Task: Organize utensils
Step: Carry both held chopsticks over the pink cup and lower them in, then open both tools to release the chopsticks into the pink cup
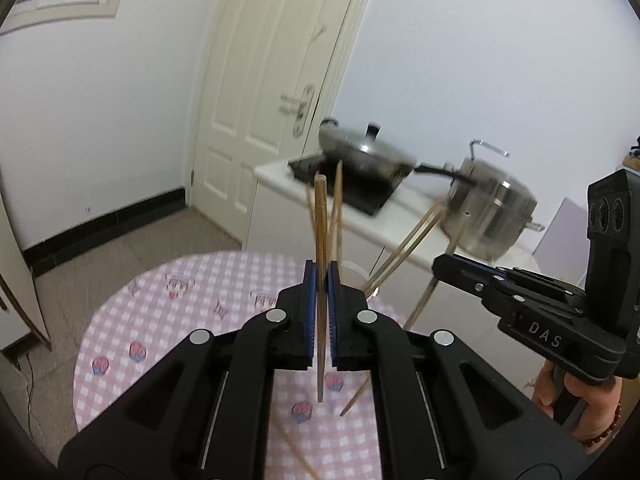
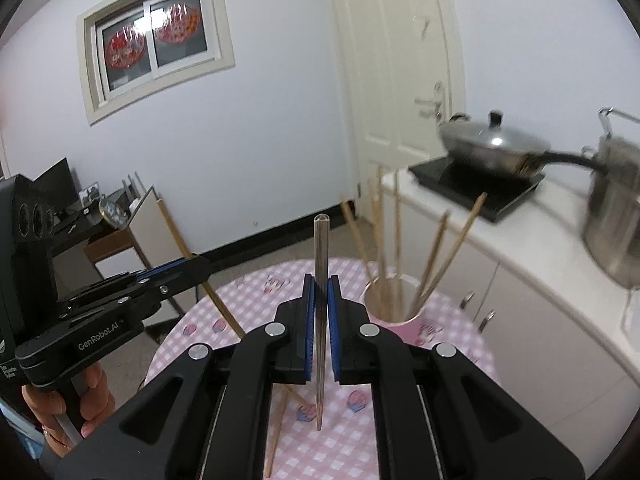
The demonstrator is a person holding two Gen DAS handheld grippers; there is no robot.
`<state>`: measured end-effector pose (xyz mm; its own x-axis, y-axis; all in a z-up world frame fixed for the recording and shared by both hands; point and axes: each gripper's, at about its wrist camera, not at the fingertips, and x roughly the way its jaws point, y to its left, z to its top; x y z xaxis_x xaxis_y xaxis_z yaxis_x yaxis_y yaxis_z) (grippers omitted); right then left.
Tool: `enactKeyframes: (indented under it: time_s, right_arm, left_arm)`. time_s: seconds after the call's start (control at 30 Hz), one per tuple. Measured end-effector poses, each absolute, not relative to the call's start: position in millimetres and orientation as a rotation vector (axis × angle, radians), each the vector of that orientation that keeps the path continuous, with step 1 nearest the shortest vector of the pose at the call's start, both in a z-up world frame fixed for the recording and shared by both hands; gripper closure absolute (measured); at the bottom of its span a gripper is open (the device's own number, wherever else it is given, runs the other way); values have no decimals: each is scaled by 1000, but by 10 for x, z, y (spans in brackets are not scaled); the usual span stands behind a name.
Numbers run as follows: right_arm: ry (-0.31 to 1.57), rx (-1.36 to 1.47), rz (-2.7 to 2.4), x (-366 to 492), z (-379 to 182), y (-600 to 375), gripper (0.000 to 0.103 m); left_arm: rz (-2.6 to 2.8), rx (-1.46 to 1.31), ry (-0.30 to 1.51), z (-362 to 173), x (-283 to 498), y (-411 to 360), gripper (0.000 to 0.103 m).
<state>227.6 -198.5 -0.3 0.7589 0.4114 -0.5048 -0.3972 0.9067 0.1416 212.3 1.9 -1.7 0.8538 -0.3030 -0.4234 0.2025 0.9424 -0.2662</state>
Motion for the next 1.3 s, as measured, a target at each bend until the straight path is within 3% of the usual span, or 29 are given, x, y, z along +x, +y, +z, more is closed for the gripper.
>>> enactKeyframes:
  time_s: [0.23,0.63,1.3]
  right_arm:
    - [437,39,387,2302,277,-2218,98]
    - [274,87,363,2757,521,-2454,98]
    - [355,114,441,3552,-33,-2736,98]
  left_arm:
    - [-247,-246,354,212,2200,-126,98]
    - [-198,-337,290,357,2670,-273,97]
    - [-183,-224,320,-31,3181,-590,97]
